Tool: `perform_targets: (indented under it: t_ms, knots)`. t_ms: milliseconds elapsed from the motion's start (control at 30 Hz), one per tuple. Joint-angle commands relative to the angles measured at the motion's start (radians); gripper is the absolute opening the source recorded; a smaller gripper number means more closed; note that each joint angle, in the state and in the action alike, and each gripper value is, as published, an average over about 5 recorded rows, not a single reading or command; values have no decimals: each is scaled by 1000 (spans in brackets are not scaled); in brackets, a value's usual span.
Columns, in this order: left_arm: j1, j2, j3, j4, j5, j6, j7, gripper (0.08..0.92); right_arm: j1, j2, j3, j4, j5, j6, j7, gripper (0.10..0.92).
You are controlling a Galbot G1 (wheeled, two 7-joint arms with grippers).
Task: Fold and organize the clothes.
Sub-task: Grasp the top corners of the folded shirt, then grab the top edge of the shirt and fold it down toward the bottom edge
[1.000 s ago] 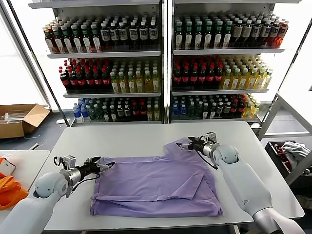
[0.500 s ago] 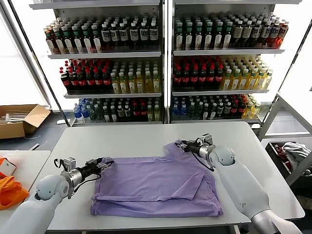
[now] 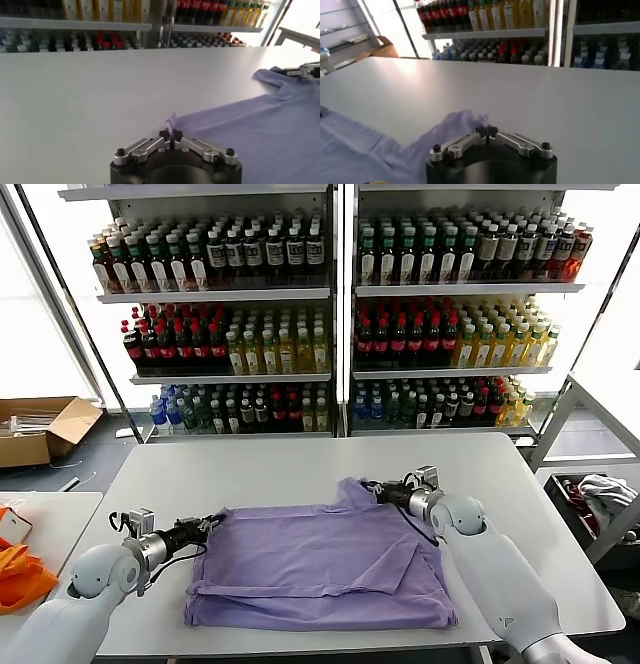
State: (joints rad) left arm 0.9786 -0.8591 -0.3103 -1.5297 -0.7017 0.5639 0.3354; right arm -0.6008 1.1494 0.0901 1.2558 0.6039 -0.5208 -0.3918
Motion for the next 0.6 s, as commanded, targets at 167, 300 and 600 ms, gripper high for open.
perform_targets:
  t_ms: [167,300,600]
  knots:
    - [94,21,-115,-206,-64,0,-37,92,-164,-117,148,376,208,-21,39,108]
    - [145,36,-159,-268,-79,-4,-44,92,-263,-162,221,473,232,-23,41,108]
    - [345,59,-273,-463,-90,-3,-50,92,-640,-186,481,715,253,-11,37,108]
